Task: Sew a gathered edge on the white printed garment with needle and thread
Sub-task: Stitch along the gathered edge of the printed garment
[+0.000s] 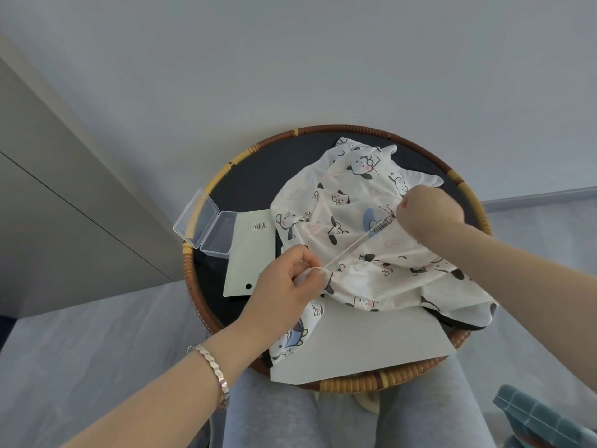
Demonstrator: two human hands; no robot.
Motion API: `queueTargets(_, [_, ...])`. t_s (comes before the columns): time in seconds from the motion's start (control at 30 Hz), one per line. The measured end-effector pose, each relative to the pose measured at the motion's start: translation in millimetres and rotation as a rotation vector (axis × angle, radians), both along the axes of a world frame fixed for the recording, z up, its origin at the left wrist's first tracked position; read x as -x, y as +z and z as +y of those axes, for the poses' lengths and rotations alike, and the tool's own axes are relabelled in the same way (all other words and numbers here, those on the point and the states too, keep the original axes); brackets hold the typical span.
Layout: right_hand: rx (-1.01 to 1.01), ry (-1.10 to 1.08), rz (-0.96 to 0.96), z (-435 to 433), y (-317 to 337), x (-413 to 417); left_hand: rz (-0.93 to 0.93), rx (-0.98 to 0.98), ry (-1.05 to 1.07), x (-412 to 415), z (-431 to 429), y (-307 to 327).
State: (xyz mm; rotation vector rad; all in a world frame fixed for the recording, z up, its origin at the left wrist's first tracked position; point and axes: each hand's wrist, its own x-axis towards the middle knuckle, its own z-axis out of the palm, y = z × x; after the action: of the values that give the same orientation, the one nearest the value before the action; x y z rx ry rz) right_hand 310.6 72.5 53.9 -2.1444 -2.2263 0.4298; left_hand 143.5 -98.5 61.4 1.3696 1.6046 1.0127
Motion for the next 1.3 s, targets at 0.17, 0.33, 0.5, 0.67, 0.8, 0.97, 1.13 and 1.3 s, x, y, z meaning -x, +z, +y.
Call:
queueTargets(0.17, [0.167,0.262,0.278,-19,14,8,0.006,-0.01,0.011,1,2,-3])
queueTargets(0.33, [0.661,0.615,0.542,-55,28,25,-0.01,-0.021,0.03,1,2,-5])
queueTargets(0.5, [0.678,0.589,0.572,-58,25,24,-0.007,-0.021,0.033,3,-1,-4])
queueTargets(0.67, [0.456,0.472,0.591,-56,20,21,-0.005,-0.016,0.03,3,-2,-1])
queueTargets(0.8, [0.349,0.43,0.566,-59,18,20,-0.003,-0.013,0.021,1,-3,2])
queueTargets(0.97, [0.173,0.404,0.491,-64,14,21,-0.012,-0.018,0.012,2,-4,5])
queueTargets(1.13, [0.165,0.421,0.662,-68,16,20,0.002,-0.003,0.007,4,-5,5])
queueTargets(1.3, [0.437,0.6,0.708,-84,11,17,0.083,-0.043,0.04,9,-4,2])
